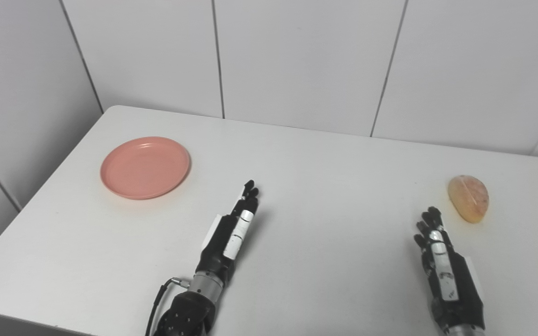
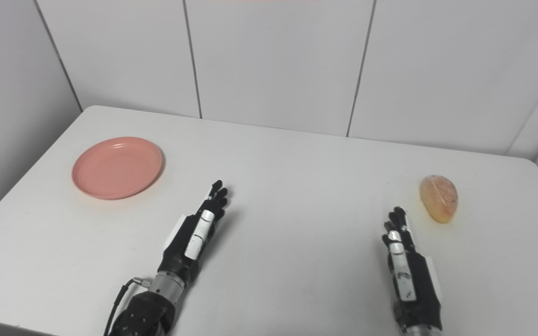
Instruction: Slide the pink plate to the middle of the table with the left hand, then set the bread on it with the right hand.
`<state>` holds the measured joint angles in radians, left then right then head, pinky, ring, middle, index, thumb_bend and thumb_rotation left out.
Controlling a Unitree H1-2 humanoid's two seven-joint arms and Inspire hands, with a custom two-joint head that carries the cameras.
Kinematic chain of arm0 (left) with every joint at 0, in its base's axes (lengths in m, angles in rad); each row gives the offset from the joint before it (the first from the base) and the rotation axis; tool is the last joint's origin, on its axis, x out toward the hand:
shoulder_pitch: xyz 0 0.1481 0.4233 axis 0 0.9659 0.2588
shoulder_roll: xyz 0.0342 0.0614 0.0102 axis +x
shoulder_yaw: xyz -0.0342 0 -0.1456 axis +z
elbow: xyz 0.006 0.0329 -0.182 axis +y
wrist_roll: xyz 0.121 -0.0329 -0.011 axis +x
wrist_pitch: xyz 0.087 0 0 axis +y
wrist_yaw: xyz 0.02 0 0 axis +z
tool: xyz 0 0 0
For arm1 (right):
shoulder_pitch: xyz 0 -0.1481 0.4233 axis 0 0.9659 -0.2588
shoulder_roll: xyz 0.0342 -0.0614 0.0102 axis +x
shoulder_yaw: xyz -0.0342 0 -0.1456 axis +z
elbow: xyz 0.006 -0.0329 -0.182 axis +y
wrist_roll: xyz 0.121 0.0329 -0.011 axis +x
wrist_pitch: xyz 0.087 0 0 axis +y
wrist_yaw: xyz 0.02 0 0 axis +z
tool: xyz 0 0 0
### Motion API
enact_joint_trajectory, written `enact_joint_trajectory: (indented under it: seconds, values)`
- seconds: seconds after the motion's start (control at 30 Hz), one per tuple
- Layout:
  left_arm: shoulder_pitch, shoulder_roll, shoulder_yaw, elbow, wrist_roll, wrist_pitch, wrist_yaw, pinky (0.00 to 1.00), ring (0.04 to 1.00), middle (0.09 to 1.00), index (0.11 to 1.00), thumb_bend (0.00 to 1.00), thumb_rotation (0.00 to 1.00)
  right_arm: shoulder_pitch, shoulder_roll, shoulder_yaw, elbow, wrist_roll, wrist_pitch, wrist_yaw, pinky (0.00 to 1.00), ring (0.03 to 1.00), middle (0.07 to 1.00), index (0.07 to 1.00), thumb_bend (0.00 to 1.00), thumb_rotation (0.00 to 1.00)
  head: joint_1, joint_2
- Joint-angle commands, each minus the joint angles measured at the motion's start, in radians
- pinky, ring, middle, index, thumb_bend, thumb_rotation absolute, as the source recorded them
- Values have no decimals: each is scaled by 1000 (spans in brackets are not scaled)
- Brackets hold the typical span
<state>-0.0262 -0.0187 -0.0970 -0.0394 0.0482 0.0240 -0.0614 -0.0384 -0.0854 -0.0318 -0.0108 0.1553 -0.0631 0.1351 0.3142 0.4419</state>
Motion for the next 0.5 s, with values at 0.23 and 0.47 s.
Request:
enact_joint_trajectory:
  seconds: [0.23, 0.47]
  values:
    - [-35, -35, -36, 86, 54, -100, 36, 1000, 1000, 1000, 1000, 736, 1000, 29, -50, -23, 48, 49, -51, 51, 1000, 1000, 1000, 1000, 569, 981, 57, -40]
    - [-39, -39, -34, 110, 48, -121, 33, 1000, 1000, 1000, 1000, 735, 1000, 25, -47, -30, 69, 61, -50, 56, 1000, 1000, 1000, 1000, 598, 974, 49, -60]
